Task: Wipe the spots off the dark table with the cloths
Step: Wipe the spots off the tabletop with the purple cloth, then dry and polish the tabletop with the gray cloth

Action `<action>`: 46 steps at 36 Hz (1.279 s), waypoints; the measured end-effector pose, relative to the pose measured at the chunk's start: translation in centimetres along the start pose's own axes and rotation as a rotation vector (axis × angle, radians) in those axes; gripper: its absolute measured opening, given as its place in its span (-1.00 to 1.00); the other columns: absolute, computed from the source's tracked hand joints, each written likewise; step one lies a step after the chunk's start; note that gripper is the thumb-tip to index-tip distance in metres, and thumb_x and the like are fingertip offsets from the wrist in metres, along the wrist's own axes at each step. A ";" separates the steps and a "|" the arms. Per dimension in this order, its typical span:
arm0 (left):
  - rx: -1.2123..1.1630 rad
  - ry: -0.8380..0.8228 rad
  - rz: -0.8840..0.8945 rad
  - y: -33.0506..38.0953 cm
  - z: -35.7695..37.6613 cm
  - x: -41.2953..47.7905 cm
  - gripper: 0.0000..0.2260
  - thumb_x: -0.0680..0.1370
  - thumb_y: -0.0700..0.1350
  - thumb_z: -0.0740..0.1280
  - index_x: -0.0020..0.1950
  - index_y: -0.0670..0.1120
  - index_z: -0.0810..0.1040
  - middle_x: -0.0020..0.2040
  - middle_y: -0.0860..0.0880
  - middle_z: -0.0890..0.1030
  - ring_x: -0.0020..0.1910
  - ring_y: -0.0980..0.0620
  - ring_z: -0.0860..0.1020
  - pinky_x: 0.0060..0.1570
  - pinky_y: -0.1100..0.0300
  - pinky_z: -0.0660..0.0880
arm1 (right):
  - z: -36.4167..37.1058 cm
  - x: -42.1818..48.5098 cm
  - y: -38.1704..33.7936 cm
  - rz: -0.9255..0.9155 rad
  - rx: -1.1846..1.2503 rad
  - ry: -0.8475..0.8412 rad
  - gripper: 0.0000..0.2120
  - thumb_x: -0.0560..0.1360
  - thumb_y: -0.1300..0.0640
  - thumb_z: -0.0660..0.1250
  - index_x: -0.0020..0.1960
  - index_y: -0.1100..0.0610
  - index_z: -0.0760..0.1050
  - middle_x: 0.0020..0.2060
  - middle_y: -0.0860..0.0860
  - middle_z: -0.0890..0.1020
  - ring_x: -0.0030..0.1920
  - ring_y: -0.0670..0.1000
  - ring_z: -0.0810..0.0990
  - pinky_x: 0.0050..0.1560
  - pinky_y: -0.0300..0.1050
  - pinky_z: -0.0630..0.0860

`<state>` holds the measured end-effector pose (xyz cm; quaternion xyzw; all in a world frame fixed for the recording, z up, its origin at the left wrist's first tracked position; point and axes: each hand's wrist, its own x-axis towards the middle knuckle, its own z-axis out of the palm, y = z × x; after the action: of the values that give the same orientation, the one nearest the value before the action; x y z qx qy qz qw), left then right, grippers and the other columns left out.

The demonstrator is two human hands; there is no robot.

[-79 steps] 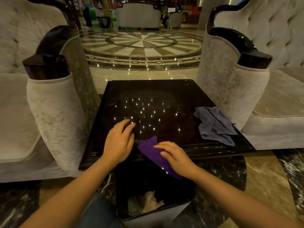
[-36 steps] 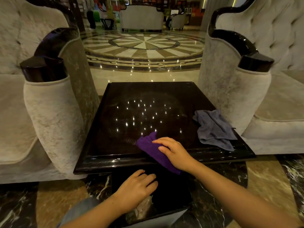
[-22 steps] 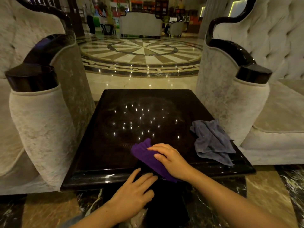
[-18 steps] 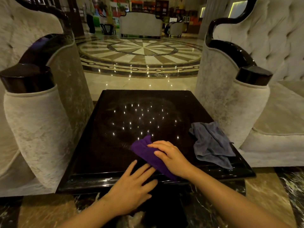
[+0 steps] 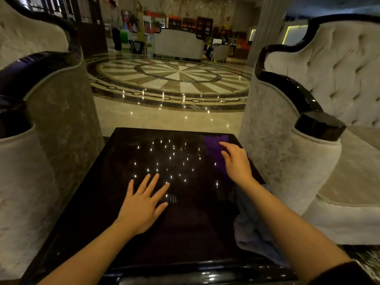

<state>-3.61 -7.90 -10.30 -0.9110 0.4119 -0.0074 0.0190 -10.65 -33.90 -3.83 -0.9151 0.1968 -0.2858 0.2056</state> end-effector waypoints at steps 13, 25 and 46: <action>-0.129 -0.114 -0.199 -1.7 2.5 2.6 -0.47 0.56 0.26 -0.14 0.44 0.19 -0.31 0.53 0.01 -0.27 0.49 -0.05 -0.30 0.42 -0.18 -0.26 | 3.7 4.0 10.3 0.301 -0.368 -0.342 -0.62 0.60 0.09 0.03 0.40 0.13 0.20 0.40 0.30 0.23 0.37 0.31 0.22 0.35 0.13 0.25; -0.181 -0.118 -0.209 -1.8 2.9 2.8 -0.47 0.55 0.26 -0.12 0.36 0.17 -0.36 0.53 0.01 -0.25 0.50 -0.01 -0.28 0.44 -0.12 -0.25 | 3.0 3.0 12.3 0.277 -0.399 -0.550 -0.50 0.60 -0.08 -0.04 0.47 -0.02 -0.10 0.50 0.18 -0.13 0.49 0.21 -0.08 0.46 0.19 0.01; -0.184 -0.153 -0.198 -1.9 3.0 3.1 -0.47 0.56 0.26 -0.11 0.49 0.18 -0.14 0.55 -0.04 -0.18 0.52 -0.05 -0.20 0.45 -0.14 -0.15 | -1.3 -7.9 7.3 0.469 -0.328 -0.646 -0.32 0.43 -0.40 -0.01 0.42 -0.25 -0.23 0.50 0.18 -0.20 0.47 0.29 -0.22 0.37 0.41 -0.13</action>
<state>-0.04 -8.94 -13.20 -0.9430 0.3162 0.0981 -0.0339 -19.22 -36.57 -9.90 -0.9086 0.3679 0.1047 0.1678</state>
